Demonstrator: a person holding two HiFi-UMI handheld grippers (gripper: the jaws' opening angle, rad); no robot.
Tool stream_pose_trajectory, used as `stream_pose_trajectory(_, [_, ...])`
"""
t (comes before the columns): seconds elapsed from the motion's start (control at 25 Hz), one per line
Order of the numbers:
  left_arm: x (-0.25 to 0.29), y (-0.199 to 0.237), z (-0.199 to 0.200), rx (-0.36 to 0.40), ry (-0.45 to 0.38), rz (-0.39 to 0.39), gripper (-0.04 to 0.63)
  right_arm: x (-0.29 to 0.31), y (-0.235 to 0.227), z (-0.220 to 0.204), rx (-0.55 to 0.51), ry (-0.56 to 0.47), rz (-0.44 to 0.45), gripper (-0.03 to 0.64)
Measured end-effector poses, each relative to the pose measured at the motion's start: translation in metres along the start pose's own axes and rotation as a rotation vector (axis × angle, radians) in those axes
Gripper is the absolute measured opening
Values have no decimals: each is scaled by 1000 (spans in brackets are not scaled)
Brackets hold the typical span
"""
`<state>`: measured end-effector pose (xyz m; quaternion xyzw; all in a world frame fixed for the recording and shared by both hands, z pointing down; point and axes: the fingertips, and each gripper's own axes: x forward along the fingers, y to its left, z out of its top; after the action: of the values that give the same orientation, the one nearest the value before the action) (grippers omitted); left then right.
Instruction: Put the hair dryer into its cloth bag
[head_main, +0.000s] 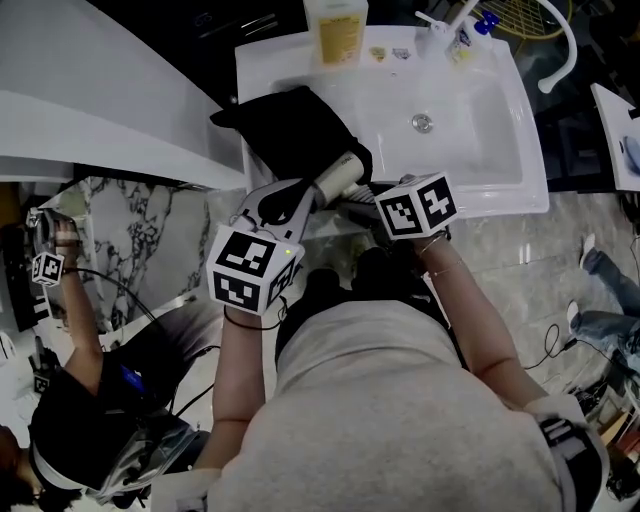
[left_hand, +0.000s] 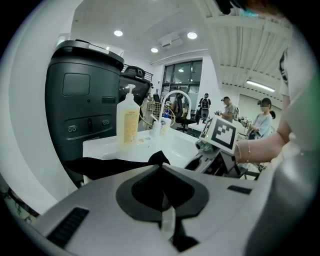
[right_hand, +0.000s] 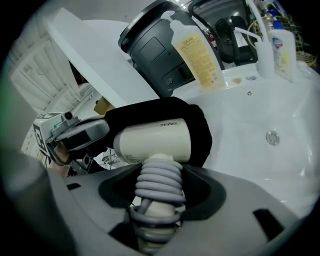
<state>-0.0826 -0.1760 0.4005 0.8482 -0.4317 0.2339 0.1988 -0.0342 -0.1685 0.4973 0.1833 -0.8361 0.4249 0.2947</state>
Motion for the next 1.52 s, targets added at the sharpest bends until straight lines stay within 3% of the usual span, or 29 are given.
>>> stream_pose_trajectory(0.28, [6, -14, -3, -15, 2, -27, 14, 7, -3, 13, 51, -28, -18, 244])
stream_pose_trajectory(0.48, [3, -20, -13, -66, -6, -48, 14, 10, -1, 18, 170, -76, 27, 244])
stream_pose_trajectory(0.64, [1, -27, -15, -82, -8, -56, 14, 8, 0, 24, 206, -105, 47, 244])
stream_pose_trajectory(0.84, [-4, -22, -11, -150, -56, -46, 14, -5, 9, 30, 208, -123, 117, 242])
stream_pose_trajectory(1.04, [-9, -17, 3, -152, -126, -7, 15, -19, 15, 34, 253, -159, 185, 242])
stream_pose_trajectory(1.16, [-11, -14, 10, -121, -154, 35, 17, -22, 14, 33, 282, -174, 199, 242])
stream_pose_trajectory(1.24, [-12, -13, 14, -55, -163, 76, 18, -24, 13, 32, 288, -179, 199, 242])
stream_pose_trajectory(1.36, [-14, -13, 14, 80, -137, 109, 104, -26, 12, 32, 289, -187, 193, 242])
stream_pose_trajectory(1.52, [-14, -13, 4, 141, -96, 108, 175, -29, 9, 30, 302, -194, 185, 242])
